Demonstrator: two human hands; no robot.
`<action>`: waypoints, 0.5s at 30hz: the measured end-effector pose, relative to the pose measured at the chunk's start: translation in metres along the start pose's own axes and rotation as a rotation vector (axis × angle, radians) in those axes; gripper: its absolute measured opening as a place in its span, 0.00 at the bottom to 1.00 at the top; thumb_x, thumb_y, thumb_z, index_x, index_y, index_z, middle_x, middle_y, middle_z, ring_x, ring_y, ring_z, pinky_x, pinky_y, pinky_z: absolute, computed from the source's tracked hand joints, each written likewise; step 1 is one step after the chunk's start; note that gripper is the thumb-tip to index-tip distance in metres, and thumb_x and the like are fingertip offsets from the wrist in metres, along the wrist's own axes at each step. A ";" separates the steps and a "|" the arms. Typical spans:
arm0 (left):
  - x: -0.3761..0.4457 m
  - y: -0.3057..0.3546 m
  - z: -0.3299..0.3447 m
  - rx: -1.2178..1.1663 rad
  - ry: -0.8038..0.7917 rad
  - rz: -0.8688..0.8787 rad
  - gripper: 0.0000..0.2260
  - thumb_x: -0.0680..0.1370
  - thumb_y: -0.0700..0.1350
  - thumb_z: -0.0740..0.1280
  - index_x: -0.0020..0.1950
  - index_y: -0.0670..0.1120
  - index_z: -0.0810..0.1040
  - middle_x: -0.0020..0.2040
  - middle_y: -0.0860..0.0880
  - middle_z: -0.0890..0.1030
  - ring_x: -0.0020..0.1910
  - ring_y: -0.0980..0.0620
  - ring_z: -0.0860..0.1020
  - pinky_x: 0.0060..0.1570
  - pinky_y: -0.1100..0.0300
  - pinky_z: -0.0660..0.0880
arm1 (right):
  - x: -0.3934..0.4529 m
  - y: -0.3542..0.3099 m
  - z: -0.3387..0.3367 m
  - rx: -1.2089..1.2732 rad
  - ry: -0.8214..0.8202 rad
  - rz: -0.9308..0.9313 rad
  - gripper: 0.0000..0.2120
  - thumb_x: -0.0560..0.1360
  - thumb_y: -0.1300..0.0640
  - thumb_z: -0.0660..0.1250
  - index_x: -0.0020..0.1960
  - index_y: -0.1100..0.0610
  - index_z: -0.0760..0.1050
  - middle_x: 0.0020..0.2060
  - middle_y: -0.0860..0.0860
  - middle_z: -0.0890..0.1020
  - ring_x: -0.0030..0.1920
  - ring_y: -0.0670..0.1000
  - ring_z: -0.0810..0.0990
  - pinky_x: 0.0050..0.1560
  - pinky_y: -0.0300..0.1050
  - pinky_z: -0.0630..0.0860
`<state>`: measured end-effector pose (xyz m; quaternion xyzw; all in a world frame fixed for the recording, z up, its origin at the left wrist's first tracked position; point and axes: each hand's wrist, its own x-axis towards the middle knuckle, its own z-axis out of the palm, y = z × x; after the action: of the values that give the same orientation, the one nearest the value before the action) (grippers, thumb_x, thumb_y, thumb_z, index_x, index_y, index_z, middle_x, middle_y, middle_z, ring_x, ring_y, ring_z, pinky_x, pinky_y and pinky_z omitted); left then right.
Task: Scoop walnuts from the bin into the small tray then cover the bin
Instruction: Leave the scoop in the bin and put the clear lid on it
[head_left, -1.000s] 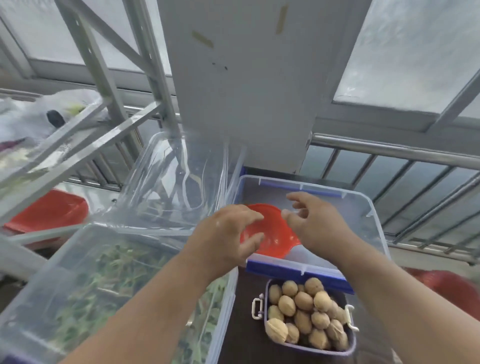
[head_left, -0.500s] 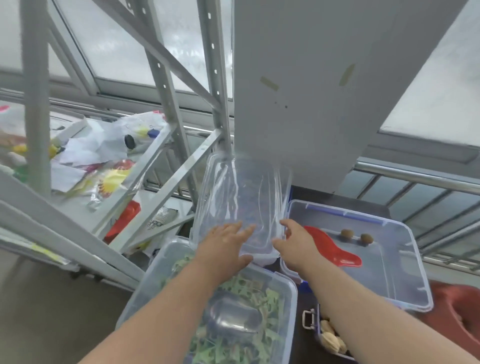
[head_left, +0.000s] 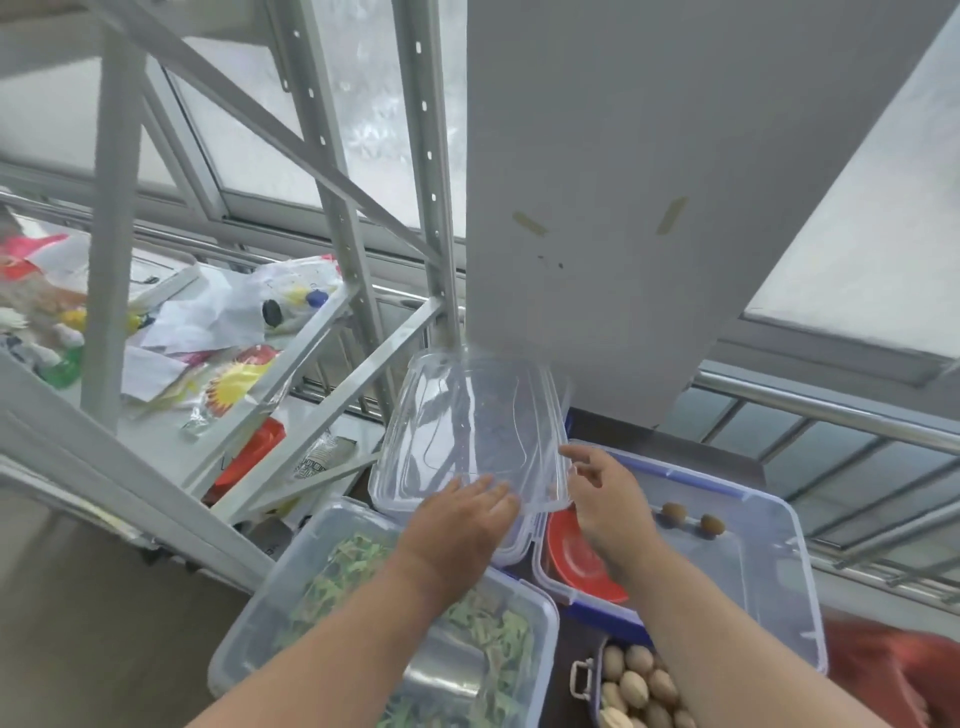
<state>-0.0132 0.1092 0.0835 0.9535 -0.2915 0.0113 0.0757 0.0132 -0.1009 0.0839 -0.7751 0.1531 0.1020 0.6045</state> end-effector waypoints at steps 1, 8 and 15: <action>0.001 0.001 -0.004 0.016 0.072 0.019 0.25 0.69 0.27 0.71 0.64 0.44 0.84 0.62 0.46 0.87 0.63 0.45 0.86 0.60 0.47 0.83 | -0.003 -0.005 -0.005 0.021 -0.010 -0.023 0.16 0.86 0.62 0.59 0.64 0.46 0.80 0.40 0.53 0.83 0.28 0.50 0.70 0.26 0.41 0.70; 0.022 0.017 -0.081 -0.027 0.262 -0.044 0.17 0.70 0.30 0.70 0.54 0.46 0.82 0.38 0.52 0.84 0.31 0.45 0.82 0.26 0.55 0.78 | -0.024 -0.054 -0.035 0.295 -0.063 -0.255 0.13 0.86 0.51 0.63 0.69 0.42 0.78 0.62 0.50 0.85 0.61 0.56 0.85 0.64 0.58 0.80; 0.028 0.047 -0.160 -0.184 0.476 0.068 0.16 0.76 0.34 0.72 0.62 0.47 0.82 0.44 0.50 0.89 0.40 0.45 0.88 0.35 0.51 0.84 | -0.035 -0.084 -0.082 0.444 -0.028 -0.313 0.21 0.88 0.58 0.60 0.78 0.43 0.70 0.73 0.51 0.77 0.67 0.52 0.81 0.55 0.46 0.81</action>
<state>-0.0127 0.0788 0.2496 0.9028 -0.2970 0.2114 0.2281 0.0089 -0.1582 0.1920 -0.6364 0.0415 -0.0178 0.7701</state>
